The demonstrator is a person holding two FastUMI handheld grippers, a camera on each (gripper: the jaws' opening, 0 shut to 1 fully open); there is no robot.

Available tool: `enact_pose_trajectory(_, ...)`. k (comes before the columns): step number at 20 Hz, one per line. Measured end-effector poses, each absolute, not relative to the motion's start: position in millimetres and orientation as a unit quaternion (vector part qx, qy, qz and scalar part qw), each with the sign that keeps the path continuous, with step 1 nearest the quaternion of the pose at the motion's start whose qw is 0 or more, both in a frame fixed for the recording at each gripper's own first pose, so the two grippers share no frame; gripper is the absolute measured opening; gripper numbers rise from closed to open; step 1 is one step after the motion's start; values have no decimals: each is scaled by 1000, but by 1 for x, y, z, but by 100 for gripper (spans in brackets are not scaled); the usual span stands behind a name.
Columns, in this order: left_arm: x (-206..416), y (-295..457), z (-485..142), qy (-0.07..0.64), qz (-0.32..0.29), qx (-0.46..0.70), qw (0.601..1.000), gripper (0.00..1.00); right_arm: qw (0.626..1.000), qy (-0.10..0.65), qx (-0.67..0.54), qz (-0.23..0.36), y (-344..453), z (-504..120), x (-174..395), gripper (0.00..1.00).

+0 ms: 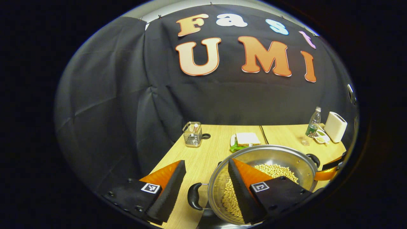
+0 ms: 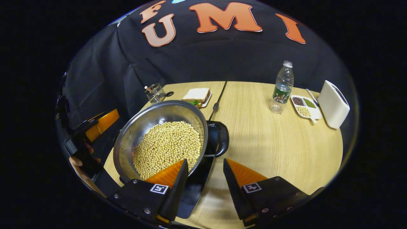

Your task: First push the handle of the pot to place it horizontally, then grasp the pot with both hands and set it on the induction cooktop.

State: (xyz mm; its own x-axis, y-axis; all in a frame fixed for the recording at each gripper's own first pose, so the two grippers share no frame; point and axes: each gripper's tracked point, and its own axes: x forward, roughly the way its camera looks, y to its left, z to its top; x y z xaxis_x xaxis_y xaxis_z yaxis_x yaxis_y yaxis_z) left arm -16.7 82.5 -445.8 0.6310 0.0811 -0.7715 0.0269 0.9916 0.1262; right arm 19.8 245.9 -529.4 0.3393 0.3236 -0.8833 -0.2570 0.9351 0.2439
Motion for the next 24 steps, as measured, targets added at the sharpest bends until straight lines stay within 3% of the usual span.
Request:
enact_pose_trajectory(2, -9, 73, -427, 412, 12, 58, 909, 85, 831, 528, 32, 175, 234, -515, 27, 73)
enact_pose_trajectory(5, 1, 59, -393, 382, 6, 51, 923, 97, 849, 499, 39, 169, 215, -488, 43, 77)
enact_pose_trajectory(6, 5, 55, -380, 372, 4, 48, 927, 94, 856, 488, 39, 166, 206, -479, 47, 73)
enact_pose_trajectory(7, 9, 51, -365, 363, 5, 44, 931, 89, 862, 478, 40, 164, 200, -469, 53, 80)
enact_pose_trajectory(14, 39, 39, -239, 263, 6, 23, 965, 96, 924, 355, 30, 139, 135, -362, 97, 89)
enact_pose_trajectory(24, 66, 2, -99, 162, -27, -5, 986, 90, 971, 213, 12, 104, 58, -220, 123, 93)
